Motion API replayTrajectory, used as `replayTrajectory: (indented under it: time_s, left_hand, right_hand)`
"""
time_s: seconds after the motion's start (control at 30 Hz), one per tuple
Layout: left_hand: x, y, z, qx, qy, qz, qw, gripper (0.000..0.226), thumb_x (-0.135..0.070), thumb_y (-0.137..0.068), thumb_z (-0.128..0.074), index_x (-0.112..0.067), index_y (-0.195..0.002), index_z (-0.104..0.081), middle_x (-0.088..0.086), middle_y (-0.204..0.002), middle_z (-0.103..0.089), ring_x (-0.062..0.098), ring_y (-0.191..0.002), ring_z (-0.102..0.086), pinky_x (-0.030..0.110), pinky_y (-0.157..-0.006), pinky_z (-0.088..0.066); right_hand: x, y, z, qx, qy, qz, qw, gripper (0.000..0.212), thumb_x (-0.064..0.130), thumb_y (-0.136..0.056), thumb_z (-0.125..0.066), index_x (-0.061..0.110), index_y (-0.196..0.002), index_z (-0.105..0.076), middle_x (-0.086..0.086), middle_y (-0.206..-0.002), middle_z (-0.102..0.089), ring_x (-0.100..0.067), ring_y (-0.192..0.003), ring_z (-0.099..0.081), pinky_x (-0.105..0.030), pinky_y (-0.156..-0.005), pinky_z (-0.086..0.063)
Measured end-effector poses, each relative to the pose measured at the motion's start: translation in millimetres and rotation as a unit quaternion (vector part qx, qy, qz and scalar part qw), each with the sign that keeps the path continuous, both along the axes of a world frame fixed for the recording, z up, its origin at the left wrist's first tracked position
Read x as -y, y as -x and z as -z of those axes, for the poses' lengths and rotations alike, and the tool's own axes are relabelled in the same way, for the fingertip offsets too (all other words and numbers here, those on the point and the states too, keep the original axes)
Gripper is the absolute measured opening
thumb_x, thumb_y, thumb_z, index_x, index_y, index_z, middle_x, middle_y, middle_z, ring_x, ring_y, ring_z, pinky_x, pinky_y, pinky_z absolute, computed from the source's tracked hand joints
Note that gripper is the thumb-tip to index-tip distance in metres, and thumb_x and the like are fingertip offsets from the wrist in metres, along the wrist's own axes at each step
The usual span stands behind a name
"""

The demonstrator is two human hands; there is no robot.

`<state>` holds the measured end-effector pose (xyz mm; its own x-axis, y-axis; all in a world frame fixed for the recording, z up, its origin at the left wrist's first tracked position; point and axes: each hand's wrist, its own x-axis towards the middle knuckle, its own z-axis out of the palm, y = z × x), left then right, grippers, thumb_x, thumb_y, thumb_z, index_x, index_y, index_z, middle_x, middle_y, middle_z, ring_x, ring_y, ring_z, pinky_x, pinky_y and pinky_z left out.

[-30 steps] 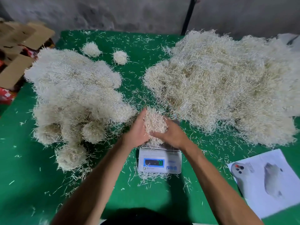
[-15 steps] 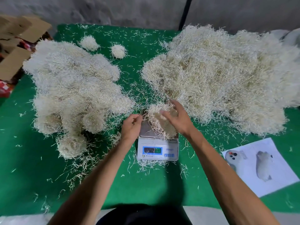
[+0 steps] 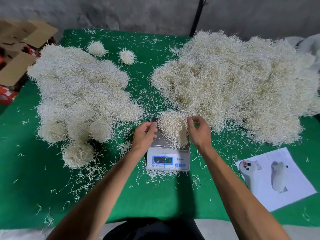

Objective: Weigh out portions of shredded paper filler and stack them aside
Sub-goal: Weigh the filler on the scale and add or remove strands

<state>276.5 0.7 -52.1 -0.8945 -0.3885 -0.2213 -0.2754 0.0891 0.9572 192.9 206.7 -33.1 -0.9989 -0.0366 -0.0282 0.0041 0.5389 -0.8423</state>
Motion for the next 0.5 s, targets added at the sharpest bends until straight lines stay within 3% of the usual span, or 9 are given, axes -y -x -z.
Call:
replayTrajectory:
  time_s: [0.27, 0.5]
  left_hand:
    - [-5.7, 7.2, -0.6, -0.015, -0.010, 0.014, 1.000, 0.021, -0.039, -0.100, -0.059, -0.021, -0.106, -0.066, 0.003, -0.110, -0.070, 0.011, -0.078, -0.072, 0.025, -0.070, -0.059]
    - [-3.6, 11.6, -0.8, -0.010, -0.007, -0.016, 1.000, 0.027, -0.040, -0.099, -0.060, -0.021, -0.119, -0.063, -0.003, -0.124, -0.062, 0.010, -0.081, -0.072, 0.037, -0.082, -0.062]
  right_hand:
    - [-6.3, 1.8, 3.1, 0.018, 0.000, 0.006, 1.000, 0.045, 0.047, -0.105, -0.053, 0.009, -0.129, -0.059, -0.004, -0.122, -0.066, -0.019, -0.109, -0.063, -0.034, -0.095, -0.052]
    - [-6.2, 1.2, 10.7, 0.028, 0.008, 0.012, 1.000, 0.047, 0.048, -0.104, -0.054, 0.008, -0.129, -0.059, -0.005, -0.125, -0.067, -0.019, -0.111, -0.064, -0.040, -0.101, -0.054]
